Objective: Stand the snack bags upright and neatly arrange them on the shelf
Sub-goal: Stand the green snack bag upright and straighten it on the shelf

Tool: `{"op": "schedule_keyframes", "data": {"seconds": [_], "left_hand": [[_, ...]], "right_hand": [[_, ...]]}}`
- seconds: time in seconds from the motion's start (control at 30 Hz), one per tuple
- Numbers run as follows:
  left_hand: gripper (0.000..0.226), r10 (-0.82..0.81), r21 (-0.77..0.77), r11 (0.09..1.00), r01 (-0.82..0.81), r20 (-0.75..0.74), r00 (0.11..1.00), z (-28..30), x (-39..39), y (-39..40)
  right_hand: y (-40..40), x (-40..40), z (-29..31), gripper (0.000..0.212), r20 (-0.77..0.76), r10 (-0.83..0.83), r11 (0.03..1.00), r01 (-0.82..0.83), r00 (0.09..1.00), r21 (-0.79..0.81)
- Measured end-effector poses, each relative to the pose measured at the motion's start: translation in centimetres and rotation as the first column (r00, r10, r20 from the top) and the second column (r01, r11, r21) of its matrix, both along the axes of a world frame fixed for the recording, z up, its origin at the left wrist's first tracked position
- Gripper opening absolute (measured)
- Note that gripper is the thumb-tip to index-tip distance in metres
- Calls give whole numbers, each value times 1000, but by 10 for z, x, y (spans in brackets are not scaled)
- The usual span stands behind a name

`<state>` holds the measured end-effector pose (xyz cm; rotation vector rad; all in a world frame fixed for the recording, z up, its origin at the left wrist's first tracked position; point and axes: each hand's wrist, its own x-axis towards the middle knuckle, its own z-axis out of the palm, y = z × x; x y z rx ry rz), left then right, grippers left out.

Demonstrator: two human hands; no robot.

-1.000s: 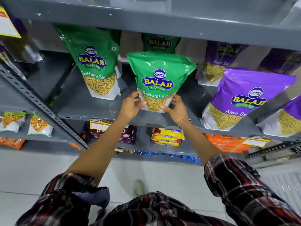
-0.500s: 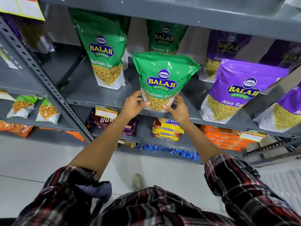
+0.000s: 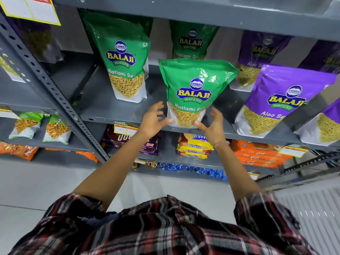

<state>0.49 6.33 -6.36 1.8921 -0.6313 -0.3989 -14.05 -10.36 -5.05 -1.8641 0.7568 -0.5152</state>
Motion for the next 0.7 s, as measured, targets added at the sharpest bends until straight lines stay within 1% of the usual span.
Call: {"op": "schedule_keyframes", "data": {"seconds": [0.03, 0.07, 0.1, 0.13, 0.17, 0.2, 0.23, 0.27, 0.3, 0.37, 0.4, 0.43, 0.5, 0.53, 0.57, 0.6, 0.7], "left_hand": [[65, 58, -22, 998, -58, 33, 998, 1, 10, 11], [55, 154, -71, 986, -149, 70, 986, 2, 25, 23], [48, 269, -146, 956, -255, 84, 959, 2, 40, 37], [43, 388, -223, 905, -362, 82, 918, 4, 56, 50], [41, 495, -257, 850, -461, 86, 865, 7, 74, 64], [41, 562, -260, 811, -524, 100, 821, 13, 90, 75], [48, 590, -233, 798, -556, 114, 799, 19, 107, 86], [58, 583, -177, 809, -560, 124, 803, 25, 125, 94], [70, 541, -96, 841, -532, 146, 828, 29, 141, 100], [88, 404, 65, 907, -416, 149, 903, 36, 166, 107], [91, 332, 117, 931, -346, 124, 935, 37, 175, 107], [90, 275, 147, 947, -285, 86, 958, 40, 177, 106], [78, 158, 134, 978, -158, 14, 987, 40, 183, 102], [67, 96, 112, 989, -96, 4, 995, 36, 187, 101], [58, 75, 112, 991, -74, -5, 997, 34, 188, 102], [54, 94, 100, 991, -93, -5, 996, 27, 191, 103], [55, 212, 44, 977, -211, -13, 977, 21, 186, 107]], "right_hand": [[15, -5, -3, 48, 77, -121, 989, 127, 990, -82], [33, -10, -4, 30, 150, -192, 962, 216, 970, -164], [53, -9, -6, 18, 195, -185, 952, 224, 963, -206], [73, -4, -5, 14, 193, -106, 961, 151, 975, -233], [90, 8, -4, 13, 159, 7, 965, 34, 987, -259], [105, 23, -1, 13, 103, 131, 954, -97, 986, -285], [115, 44, 1, 13, 57, 237, 930, -210, 970, -301], [123, 67, 8, 13, 35, 308, 912, -284, 951, -296], [126, 94, 12, 16, 23, 338, 909, -320, 941, -267], [130, 143, 26, 32, 10, 345, 919, -336, 938, -204], [129, 164, 33, 41, -4, 338, 928, -334, 941, -165], [128, 182, 36, 50, -27, 325, 938, -326, 945, -121], [124, 207, 41, 62, -99, 287, 956, -291, 953, -31], [122, 215, 40, 63, -127, 267, 962, -272, 955, -28], [120, 220, 38, 60, -148, 244, 966, -253, 958, -46], [120, 221, 38, 58, -152, 213, 972, -225, 965, -66], [121, 216, 33, 54, -131, 152, 985, -161, 980, -60]]}}
